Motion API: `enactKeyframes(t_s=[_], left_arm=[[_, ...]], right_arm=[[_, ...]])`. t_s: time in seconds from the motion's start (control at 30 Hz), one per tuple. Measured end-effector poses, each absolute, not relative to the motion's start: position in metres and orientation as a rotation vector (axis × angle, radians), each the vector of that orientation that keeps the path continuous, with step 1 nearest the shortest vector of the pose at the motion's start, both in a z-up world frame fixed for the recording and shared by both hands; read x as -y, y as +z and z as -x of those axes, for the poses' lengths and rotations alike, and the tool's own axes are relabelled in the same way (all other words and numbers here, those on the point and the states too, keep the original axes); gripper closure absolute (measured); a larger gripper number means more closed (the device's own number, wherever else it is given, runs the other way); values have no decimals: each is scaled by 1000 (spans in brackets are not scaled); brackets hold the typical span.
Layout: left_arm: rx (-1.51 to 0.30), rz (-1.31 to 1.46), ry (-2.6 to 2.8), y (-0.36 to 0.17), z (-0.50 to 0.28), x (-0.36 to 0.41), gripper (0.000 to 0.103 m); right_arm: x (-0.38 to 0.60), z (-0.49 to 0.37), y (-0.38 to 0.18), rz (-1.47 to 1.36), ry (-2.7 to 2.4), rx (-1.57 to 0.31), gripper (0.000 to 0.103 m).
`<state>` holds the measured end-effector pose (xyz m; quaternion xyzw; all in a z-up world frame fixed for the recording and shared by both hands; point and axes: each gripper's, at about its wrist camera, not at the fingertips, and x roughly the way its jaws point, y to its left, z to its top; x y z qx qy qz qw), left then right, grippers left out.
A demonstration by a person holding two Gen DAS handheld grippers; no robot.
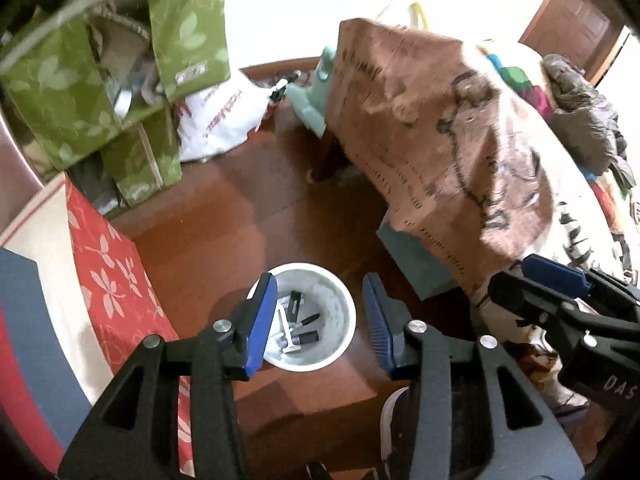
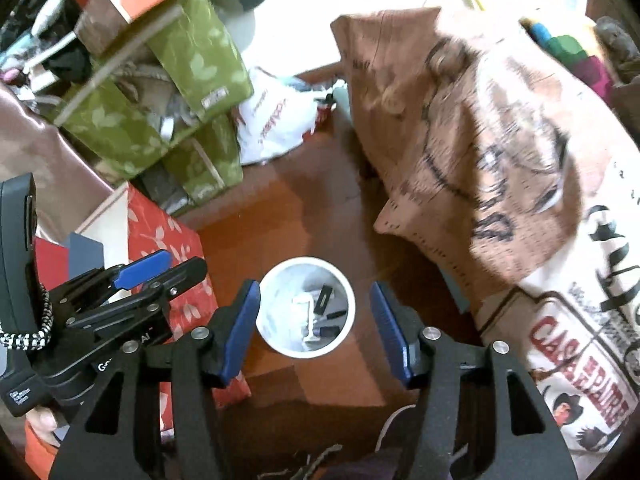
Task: Collect trash
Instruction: 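Move both open tools back up to the items on the bed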
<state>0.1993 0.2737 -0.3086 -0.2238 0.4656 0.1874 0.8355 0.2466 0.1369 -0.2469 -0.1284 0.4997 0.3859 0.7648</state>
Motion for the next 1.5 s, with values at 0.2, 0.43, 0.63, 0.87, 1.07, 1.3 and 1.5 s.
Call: enactKeyframes(t_s=[0.2, 0.43, 0.63, 0.87, 1.07, 1.3, 1.5], left_arm=[[-925, 404, 373, -264, -200, -244, 59], [-846, 341, 329, -214, -212, -202, 56], [-805, 265, 259, -179, -232, -157, 54], [-781, 186, 165, -150, -264, -102, 52], [-781, 163, 71, -139, -302, -53, 45], [-821, 103, -38, -149, -350, 11, 45], [-873, 46, -145, -171, -390, 71, 45]], right_arm=[[-98, -241, -208, 252, 820, -987, 49], [-42, -247, -168, 197, 758, -885, 50], [10, -255, -143, 170, 676, -808, 49], [82, -274, -127, 95, 548, -747, 34], [144, -294, -125, 86, 390, -716, 32], [220, -324, -141, 56, 244, -752, 32], [271, -340, -167, 35, 148, -807, 32]])
